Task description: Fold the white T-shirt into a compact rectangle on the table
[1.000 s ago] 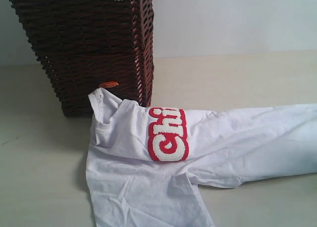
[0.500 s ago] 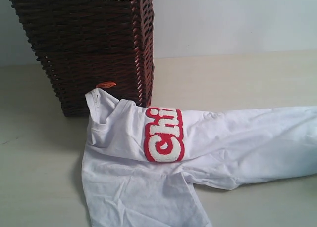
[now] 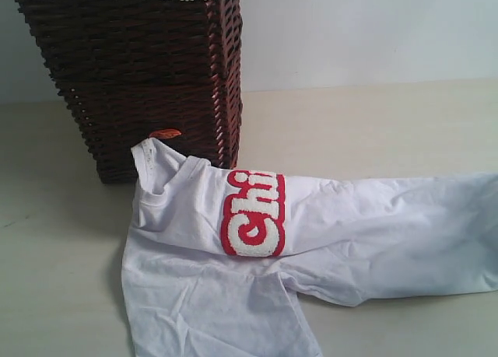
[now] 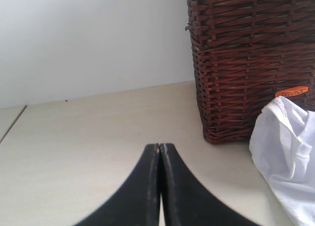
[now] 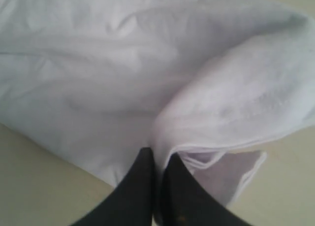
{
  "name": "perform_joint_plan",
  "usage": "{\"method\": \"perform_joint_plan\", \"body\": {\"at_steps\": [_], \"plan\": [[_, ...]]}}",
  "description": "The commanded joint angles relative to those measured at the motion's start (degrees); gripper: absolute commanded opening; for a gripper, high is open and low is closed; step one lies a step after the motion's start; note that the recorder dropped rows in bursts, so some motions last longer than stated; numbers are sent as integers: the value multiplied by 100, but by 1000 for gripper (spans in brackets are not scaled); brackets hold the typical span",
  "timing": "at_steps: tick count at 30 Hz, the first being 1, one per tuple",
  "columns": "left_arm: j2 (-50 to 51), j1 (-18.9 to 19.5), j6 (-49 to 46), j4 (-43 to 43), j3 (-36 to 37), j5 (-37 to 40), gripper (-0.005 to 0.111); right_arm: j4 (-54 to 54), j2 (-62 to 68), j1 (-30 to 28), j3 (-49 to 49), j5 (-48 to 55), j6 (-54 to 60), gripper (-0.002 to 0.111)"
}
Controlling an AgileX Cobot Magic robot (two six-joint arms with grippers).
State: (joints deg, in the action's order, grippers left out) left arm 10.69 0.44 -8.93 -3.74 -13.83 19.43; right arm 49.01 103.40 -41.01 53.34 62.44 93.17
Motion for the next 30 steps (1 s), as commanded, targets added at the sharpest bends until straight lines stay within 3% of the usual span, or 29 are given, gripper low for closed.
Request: {"method": "perform_joint_plan", "body": {"at_steps": [1,5,10,14,18,20,25,27,30], "plan": [[-24,21,12,1,31,-36,0,574,-50,4,-24,447,-256,0],[-24,21,12,1,31,-36,0,1382,-50,4,-24,417,-355,0],[-24,21,12,1,31,-36,0,2310,-50,45,-24,-463,-355,0],[-24,21,12,1,31,-36,0,2702,-11,221,-24,-1350,-335,0],[-24,21,12,1,31,-36,0,3090,147,570,-24,-1524,-40,0],[-24,21,12,1,31,-36,0,3283,279,840,-24,-1561,296,8],[-24,21,12,1,31,-36,0,4443,686,1592,-24,-2520,1264,42],[-24,21,12,1,31,-36,0,5093,849,1925,-24,-3155,1816,48],[-24,21,12,1,31,-36,0,5093,1099,2366,198,-3501,2073,47]]}}
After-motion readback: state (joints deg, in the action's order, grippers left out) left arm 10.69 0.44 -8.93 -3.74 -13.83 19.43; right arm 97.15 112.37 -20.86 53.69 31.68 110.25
